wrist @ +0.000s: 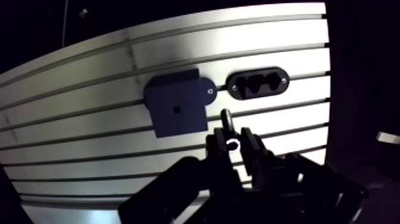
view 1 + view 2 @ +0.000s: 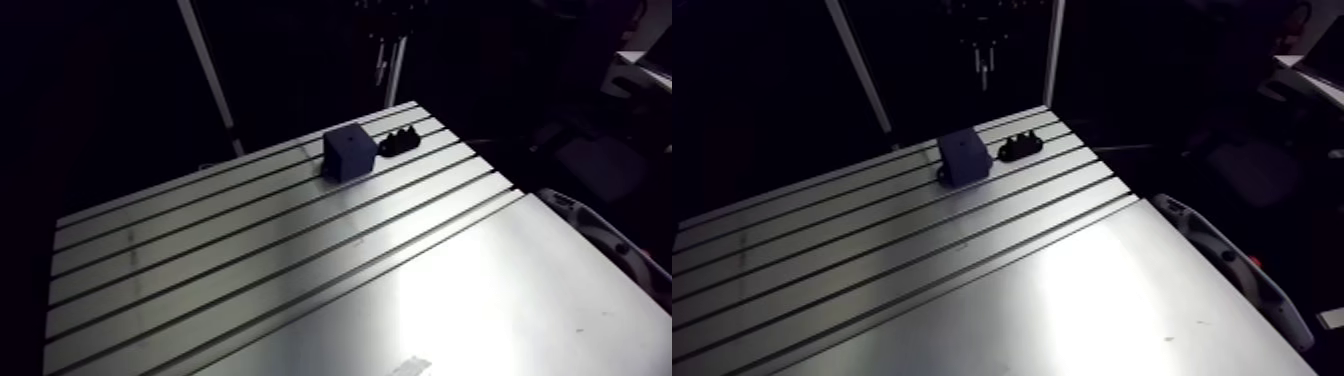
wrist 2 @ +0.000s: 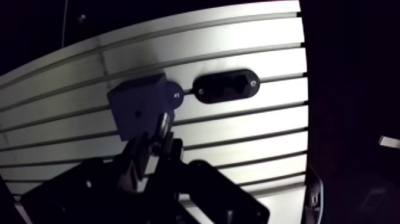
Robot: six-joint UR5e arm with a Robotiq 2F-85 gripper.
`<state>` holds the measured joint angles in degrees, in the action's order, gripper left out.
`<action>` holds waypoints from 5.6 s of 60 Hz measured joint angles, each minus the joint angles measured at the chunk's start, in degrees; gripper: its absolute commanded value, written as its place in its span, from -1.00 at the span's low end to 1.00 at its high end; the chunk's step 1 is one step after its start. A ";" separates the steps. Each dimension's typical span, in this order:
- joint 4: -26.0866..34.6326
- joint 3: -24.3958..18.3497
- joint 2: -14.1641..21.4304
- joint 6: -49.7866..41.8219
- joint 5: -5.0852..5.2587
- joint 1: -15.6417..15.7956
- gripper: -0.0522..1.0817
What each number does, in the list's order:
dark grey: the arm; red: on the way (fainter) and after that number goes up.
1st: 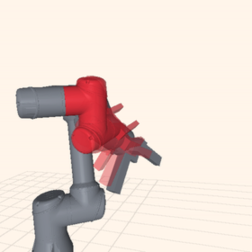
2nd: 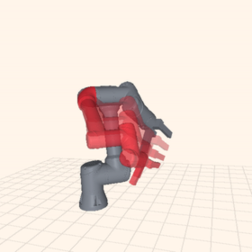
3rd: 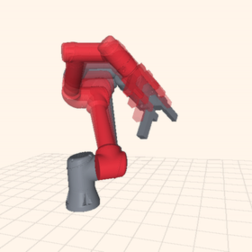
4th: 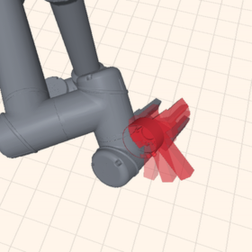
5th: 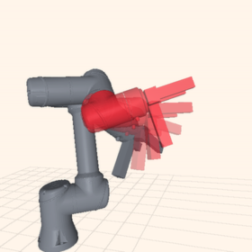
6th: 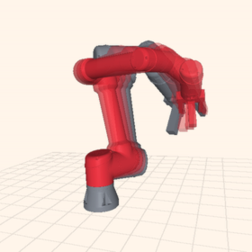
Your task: Pick up the M10 bolt and insert it into the hole until fully seated.
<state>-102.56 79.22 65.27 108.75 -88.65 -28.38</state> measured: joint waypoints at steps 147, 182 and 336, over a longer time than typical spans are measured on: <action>12.19 -8.44 -9.94 -8.46 -5.56 6.85 0.99; 11.73 -6.67 -9.94 -8.39 -5.59 6.69 0.99; 9.85 -4.88 -9.95 -8.26 -5.45 6.39 0.99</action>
<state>-92.71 74.33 55.32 100.49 -94.10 -22.00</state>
